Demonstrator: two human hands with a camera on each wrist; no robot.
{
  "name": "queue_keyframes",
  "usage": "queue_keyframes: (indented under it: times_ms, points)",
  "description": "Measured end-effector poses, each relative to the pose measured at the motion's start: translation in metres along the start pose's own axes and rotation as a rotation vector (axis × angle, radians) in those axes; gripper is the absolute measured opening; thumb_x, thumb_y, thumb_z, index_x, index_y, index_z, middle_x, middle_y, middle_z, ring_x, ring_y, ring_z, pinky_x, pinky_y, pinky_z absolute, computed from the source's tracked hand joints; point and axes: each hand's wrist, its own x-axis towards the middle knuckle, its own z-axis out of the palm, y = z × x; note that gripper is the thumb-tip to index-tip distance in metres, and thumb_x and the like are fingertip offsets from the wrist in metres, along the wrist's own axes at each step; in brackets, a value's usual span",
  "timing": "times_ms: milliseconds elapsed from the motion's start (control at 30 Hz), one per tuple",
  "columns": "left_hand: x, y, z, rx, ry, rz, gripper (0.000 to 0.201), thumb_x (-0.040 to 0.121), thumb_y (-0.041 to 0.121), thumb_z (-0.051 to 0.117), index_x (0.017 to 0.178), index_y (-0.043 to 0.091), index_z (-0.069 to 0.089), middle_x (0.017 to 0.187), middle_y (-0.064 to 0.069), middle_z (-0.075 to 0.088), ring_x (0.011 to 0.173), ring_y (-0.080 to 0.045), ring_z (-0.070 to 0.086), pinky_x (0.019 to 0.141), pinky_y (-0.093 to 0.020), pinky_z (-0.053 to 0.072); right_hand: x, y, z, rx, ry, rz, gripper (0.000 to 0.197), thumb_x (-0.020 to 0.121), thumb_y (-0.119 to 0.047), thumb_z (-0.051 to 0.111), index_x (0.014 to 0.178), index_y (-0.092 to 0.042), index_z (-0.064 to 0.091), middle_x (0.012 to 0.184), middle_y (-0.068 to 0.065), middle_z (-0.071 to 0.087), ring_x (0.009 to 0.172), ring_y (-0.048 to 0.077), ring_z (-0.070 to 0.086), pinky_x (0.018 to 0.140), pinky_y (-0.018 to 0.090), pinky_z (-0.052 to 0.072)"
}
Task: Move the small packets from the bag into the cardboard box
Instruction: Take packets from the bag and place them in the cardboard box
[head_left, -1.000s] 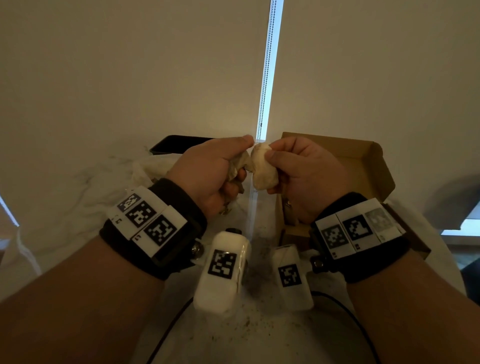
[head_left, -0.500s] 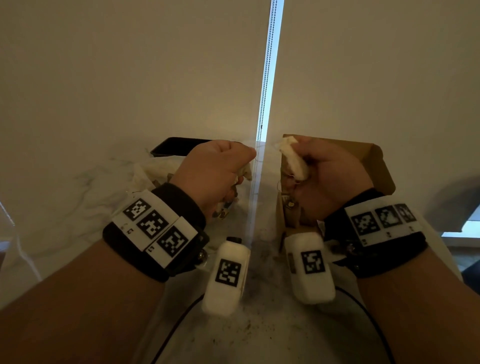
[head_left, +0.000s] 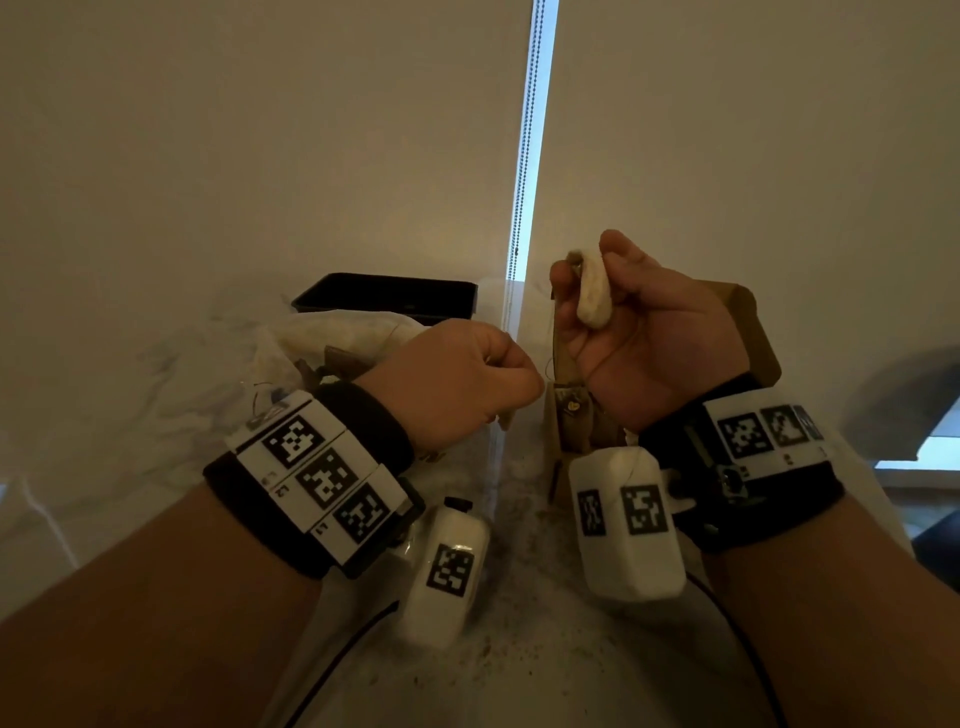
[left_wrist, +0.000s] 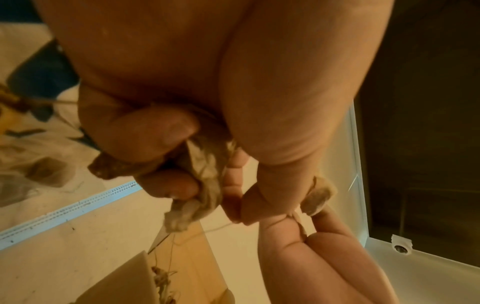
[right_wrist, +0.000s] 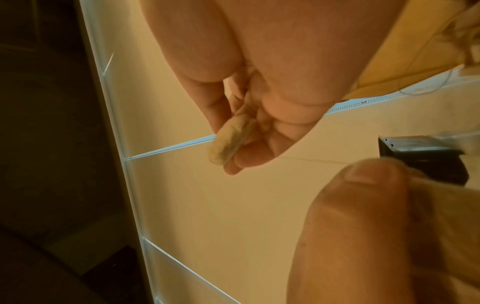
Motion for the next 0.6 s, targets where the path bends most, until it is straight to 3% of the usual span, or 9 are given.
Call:
queue_keyframes:
  times_ms: [167,267,333,433,600]
  points:
    - [-0.001,0.001,-0.004,-0.031,-0.035,-0.019,0.014,0.092,0.026,0.065,0.085,0.016,0.074,0.064,0.007,0.069,0.050,0.002,0.055,0.047,-0.013,0.043,0.007,-0.001,-0.007,-0.126,0.094,-0.127,0.018,0.096,0.002,0.044,0.096,-0.012,0.055,0.088,0.014,0.071,0.082,0.027,0.071,0.064,0.032,0.058]
    - [-0.001,0.003,-0.012,-0.197,-0.010,-0.052,0.015,0.093,0.026,0.065,0.085,0.015,0.073,0.056,0.007,0.063,0.045,-0.004,0.050,0.042,-0.018,0.040,0.009,0.000,-0.013,-0.585,0.174,-0.197,0.018,0.093,0.003,0.052,0.094,-0.013,0.060,0.081,0.005,0.072,0.080,0.024,0.071,0.067,0.034,0.059]
    - [-0.001,0.004,-0.016,-0.297,0.002,-0.038,0.017,0.094,0.028,0.065,0.083,0.016,0.071,0.054,0.006,0.058,0.046,-0.009,0.046,0.042,-0.022,0.038,0.006,0.004,-0.015,-0.849,0.117,-0.202,0.018,0.091,0.001,0.057,0.091,-0.016,0.063,0.085,0.006,0.071,0.075,0.021,0.070,0.064,0.030,0.058]
    - [0.000,0.003,-0.019,-0.419,0.022,-0.040,0.020,0.096,0.028,0.063,0.084,0.013,0.070,0.058,0.001,0.055,0.046,-0.011,0.042,0.043,-0.023,0.035,0.003,0.007,-0.011,-0.975,-0.035,-0.175,0.020,0.090,0.001,0.059,0.091,-0.019,0.064,0.073,0.001,0.069,0.063,0.013,0.066,0.058,0.026,0.056]
    - [0.003,0.000,-0.018,-0.549,0.080,-0.097,0.029,0.095,0.029,0.064,0.102,0.001,0.071,0.073,-0.012,0.061,0.048,-0.011,0.045,0.040,-0.021,0.035,0.005,0.007,-0.012,-1.039,-0.151,-0.155,0.026,0.089,0.001,0.061,0.090,-0.025,0.066,0.089,0.007,0.070,0.081,0.024,0.067,0.069,0.036,0.057]
